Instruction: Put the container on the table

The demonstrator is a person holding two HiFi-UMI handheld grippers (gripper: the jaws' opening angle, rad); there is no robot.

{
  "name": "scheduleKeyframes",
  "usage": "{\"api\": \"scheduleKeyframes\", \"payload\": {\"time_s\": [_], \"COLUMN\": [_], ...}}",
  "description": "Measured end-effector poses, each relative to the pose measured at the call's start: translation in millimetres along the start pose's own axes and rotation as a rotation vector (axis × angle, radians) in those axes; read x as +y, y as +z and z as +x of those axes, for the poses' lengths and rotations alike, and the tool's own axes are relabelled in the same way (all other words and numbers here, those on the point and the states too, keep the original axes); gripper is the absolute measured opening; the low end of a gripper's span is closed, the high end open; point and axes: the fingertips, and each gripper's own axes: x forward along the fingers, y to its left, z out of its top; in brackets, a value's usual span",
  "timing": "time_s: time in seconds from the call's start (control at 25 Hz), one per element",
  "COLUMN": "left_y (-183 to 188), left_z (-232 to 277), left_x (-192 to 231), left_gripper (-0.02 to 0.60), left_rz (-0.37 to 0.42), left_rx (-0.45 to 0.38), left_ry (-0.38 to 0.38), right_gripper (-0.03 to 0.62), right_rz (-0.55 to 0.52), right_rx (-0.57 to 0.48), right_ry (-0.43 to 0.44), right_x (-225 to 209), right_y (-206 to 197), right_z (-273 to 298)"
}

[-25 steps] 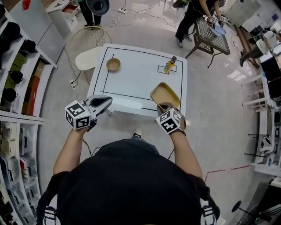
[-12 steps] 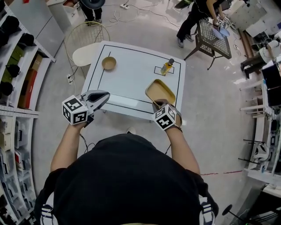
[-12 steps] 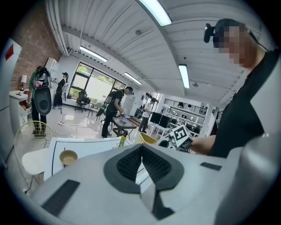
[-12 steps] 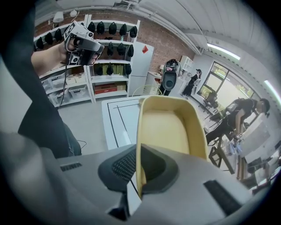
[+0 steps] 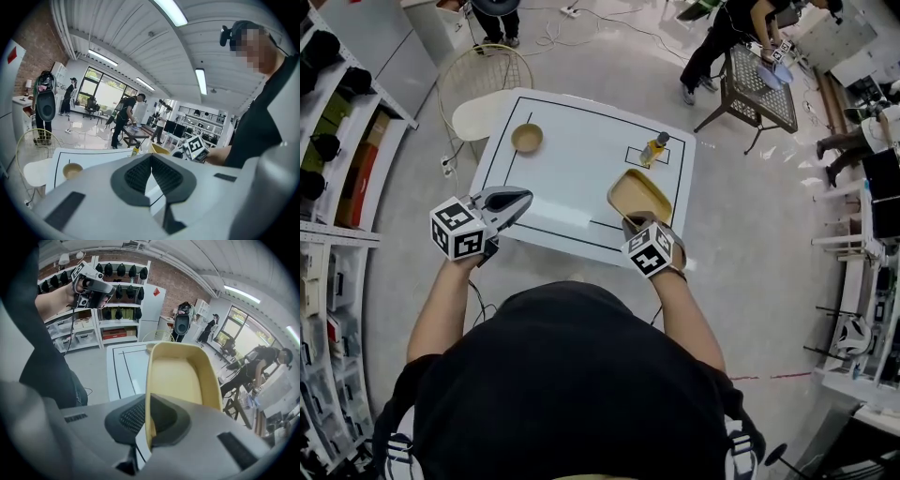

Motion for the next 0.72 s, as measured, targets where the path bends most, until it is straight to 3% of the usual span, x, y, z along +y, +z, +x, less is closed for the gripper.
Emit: {"api": "scheduleKeyframes", "payload": {"time_s": [0.4,0.72], "left_y": [15.2,8.3], "left_z": [19.9,8.0], "left_x": [3.8,-1.1], "left_gripper": [0.008,0.008], "left_rz": [0.001,-0.014], "left_rx": [-0.021,-0.026], "left_ry": [0.029,0.058], "right_gripper": [0.008,0.008], "right_rz": [-0.020,-0.028], "right_rx": [0.002,-0.001], "right_ry": [0.022,0.036], "right_x": [-21.2,-17.9], "right_y": [-8.3,-7.9], "right_z": [5.2,6.2]}}
